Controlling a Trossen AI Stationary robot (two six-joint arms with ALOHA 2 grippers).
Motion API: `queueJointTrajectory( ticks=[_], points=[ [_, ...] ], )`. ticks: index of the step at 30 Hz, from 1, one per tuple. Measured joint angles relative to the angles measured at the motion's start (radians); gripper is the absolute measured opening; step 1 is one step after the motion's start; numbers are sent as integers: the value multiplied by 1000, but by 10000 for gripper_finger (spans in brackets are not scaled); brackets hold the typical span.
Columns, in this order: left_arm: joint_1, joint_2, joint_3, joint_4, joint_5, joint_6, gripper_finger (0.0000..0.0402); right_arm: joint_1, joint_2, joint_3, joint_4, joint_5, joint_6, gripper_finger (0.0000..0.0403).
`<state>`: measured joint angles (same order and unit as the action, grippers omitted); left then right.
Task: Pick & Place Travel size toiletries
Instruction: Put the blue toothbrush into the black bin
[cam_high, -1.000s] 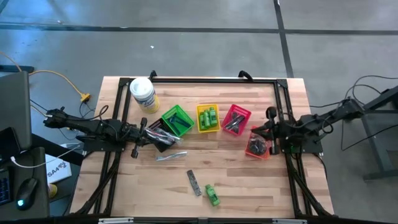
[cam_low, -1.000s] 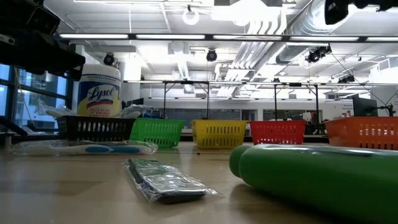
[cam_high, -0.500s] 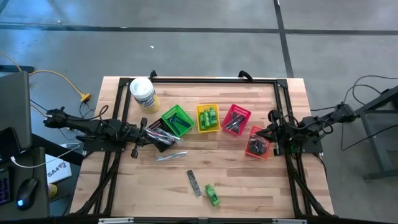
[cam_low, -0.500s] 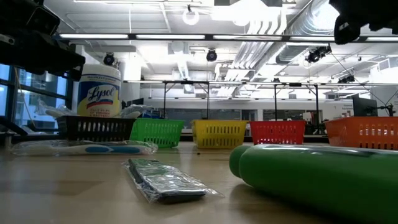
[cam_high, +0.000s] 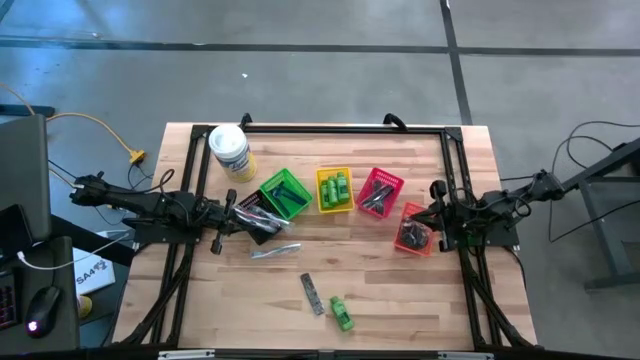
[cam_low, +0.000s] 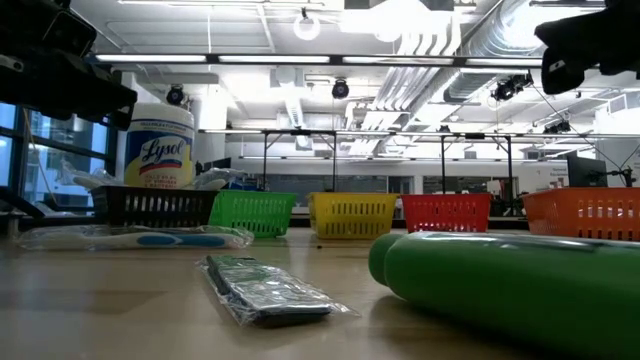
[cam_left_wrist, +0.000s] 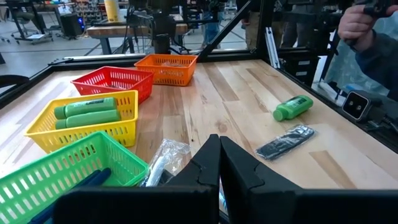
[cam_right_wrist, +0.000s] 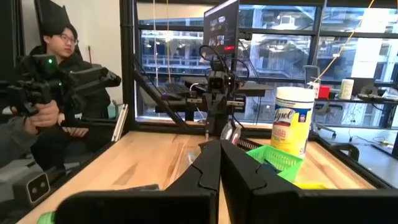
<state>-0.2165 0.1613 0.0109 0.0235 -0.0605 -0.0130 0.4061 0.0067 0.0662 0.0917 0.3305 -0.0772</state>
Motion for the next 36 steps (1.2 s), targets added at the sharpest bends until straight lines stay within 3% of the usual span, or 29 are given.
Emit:
queueJointTrajectory(
  ticks=[15,22,36],
  points=[
    [0,0,0,0,0,0,0,0,0,-57,-14,-27,35,2],
    [0,0,0,0,0,0,0,0,1,-57,-12,-97,54,2],
    [0,0,0,1,-14,-30,0,0,1,-58,-23,-99,76,2]
  ],
)
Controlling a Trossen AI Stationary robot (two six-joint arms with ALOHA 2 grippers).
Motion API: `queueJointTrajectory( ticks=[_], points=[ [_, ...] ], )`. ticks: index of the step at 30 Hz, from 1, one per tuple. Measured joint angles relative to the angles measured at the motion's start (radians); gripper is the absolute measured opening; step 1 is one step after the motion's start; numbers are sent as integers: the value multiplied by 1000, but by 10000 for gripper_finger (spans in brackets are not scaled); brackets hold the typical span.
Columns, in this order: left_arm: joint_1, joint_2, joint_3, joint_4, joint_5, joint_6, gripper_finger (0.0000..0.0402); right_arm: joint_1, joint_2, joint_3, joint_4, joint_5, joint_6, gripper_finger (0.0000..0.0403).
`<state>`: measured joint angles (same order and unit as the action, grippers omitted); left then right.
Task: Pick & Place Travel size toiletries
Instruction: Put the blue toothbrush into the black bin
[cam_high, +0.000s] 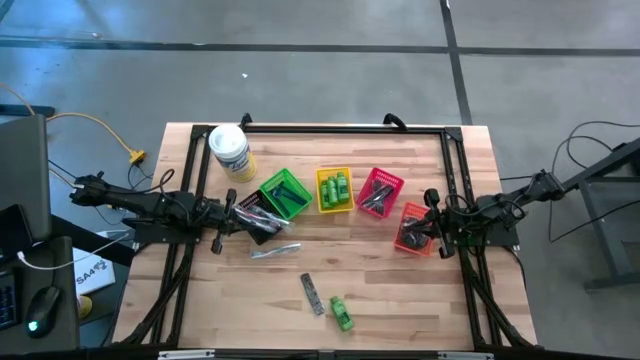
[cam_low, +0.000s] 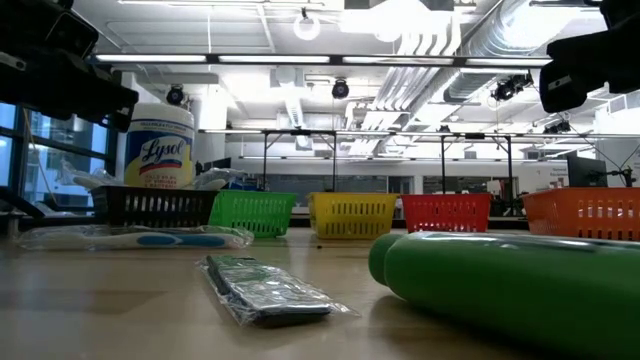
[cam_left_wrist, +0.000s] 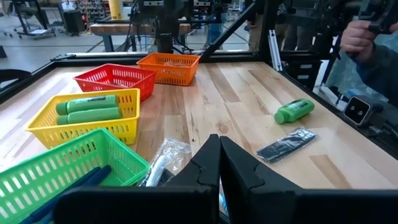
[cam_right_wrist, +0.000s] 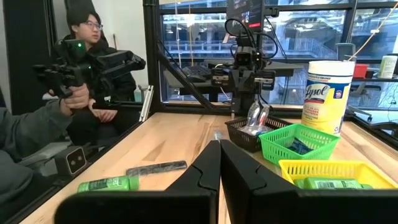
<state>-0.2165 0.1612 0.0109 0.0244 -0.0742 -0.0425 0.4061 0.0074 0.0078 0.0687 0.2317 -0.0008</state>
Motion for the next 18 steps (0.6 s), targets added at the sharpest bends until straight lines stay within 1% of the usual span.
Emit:
queueJointTrajectory(
  ticks=[10,12,15,16,18],
  points=[
    [0,0,0,2,-9,11,0,0,0,0,-2,0,1,2],
    [0,0,0,11,-50,-6,0,0,0,-1,-2,0,4,2],
    [0,8,21,12,-191,-90,0,0,0,-1,-3,0,4,2],
    [1,20,36,-10,-207,-94,0,0,0,-1,-3,0,4,2],
    [-1,53,79,-24,-191,-86,0,0,0,-1,-3,0,4,2]
  ],
)
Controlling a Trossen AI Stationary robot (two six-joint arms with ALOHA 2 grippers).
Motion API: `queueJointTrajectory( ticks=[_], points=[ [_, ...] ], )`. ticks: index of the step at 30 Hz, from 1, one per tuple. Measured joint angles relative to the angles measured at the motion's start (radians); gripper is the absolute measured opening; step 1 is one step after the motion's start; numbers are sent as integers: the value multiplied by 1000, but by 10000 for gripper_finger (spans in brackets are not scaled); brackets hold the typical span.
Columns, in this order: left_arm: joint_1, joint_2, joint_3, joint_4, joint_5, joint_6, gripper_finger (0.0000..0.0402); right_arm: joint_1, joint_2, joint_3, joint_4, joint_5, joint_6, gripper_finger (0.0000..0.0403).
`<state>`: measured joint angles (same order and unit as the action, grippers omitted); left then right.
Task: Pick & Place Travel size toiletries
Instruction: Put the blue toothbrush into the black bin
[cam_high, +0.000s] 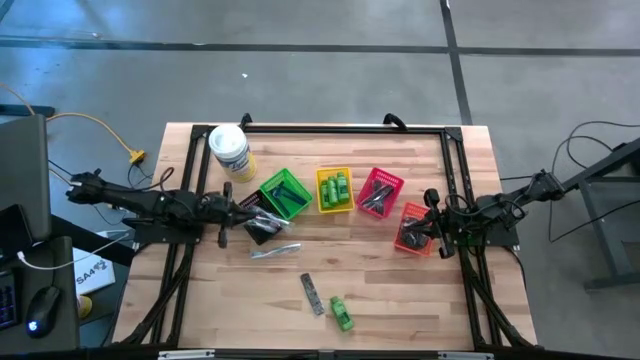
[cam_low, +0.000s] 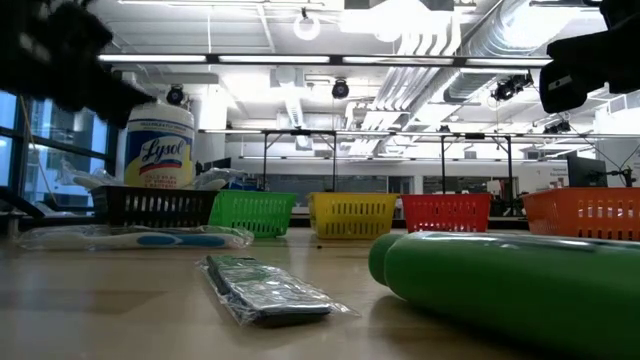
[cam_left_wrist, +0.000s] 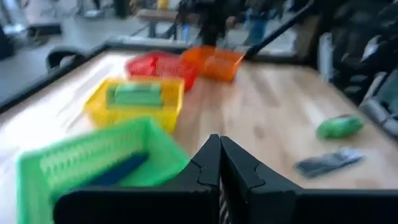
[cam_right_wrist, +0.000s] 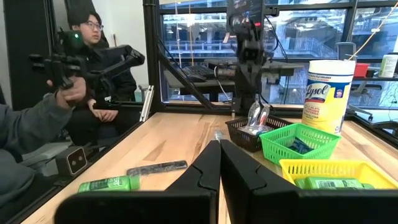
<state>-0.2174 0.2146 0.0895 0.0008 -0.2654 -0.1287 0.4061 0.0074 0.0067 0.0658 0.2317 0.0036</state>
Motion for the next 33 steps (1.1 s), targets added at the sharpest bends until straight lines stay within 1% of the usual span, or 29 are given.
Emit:
queueJointTrajectory(
  ticks=[4,7,10,12,14,17,22,24,26,28,33],
  points=[
    [-1,119,111,19,12,29,0,0,0,0,-1,0,0,2],
    [-10,272,192,-9,7,58,0,0,0,0,-1,0,0,2],
    [-45,449,281,-16,-13,74,0,0,0,-1,-2,0,1,3],
    [-74,573,355,-61,-16,75,0,0,0,-1,-3,-1,3,3],
    [-106,694,438,-142,-17,74,0,0,0,-1,-5,-6,13,3],
    [-157,852,568,-229,-18,67,0,0,0,-1,-8,-7,25,3],
    [-226,1056,766,-325,-25,55,0,0,8,-1,-11,-7,27,3],
    [-244,1116,825,-362,-36,6,3,0,14,-1,-12,-8,27,3],
    [-250,1166,857,-382,-40,-60,13,0,15,-1,-12,-7,27,3],
    [-249,1211,878,-412,-40,-95,30,0,19,-1,-13,-8,27,3],
    [-249,1288,889,-427,-33,-113,98,0,20,-1,-17,-30,28,3]
  ],
)
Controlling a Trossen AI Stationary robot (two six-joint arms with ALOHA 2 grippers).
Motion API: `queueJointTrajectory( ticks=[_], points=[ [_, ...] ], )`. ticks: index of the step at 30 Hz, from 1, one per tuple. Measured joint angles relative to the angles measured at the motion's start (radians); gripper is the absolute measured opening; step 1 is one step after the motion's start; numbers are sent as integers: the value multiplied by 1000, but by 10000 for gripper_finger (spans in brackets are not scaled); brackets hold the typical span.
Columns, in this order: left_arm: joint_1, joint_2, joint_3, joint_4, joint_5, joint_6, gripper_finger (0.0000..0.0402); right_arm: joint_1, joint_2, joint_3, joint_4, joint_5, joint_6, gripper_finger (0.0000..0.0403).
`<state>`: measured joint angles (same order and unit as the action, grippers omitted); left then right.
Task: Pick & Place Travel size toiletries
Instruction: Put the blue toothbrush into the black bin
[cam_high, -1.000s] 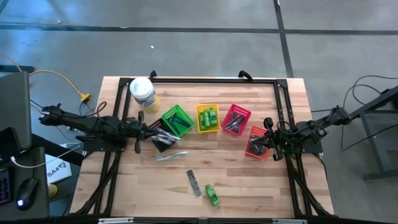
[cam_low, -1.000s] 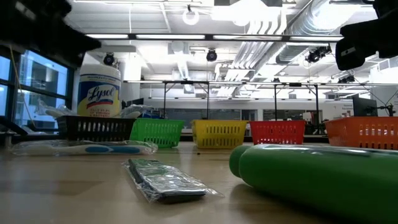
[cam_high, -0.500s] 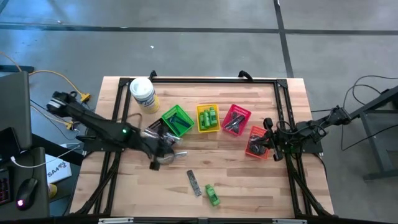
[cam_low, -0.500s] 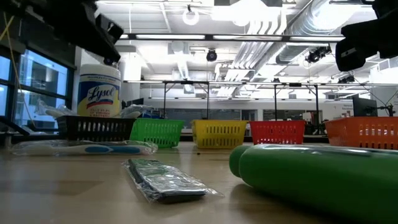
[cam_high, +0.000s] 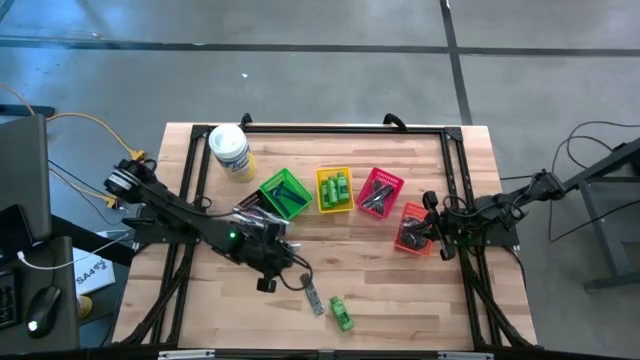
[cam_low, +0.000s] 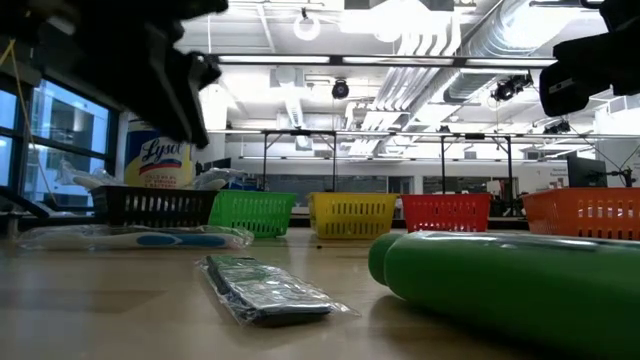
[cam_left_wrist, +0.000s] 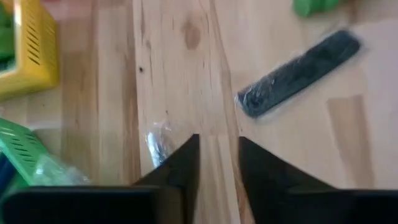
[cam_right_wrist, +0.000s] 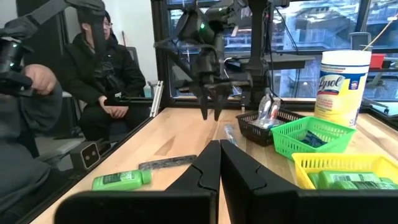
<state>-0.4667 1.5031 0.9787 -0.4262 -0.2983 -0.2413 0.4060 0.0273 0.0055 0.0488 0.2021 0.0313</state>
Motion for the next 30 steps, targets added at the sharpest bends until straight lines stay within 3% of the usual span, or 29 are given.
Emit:
queueJointTrajectory(
  ticks=[5,9,21,30],
  points=[
    [2,43,2,9,0,-4,170,0,0,0,-1,0,1,3],
    [2,83,0,-4,-5,21,199,0,0,0,-1,1,1,3],
    [2,131,0,-56,-109,-20,207,0,4,0,-2,4,2,2],
    [2,157,0,-103,-83,-30,207,0,5,0,-2,4,10,2]
  ],
)
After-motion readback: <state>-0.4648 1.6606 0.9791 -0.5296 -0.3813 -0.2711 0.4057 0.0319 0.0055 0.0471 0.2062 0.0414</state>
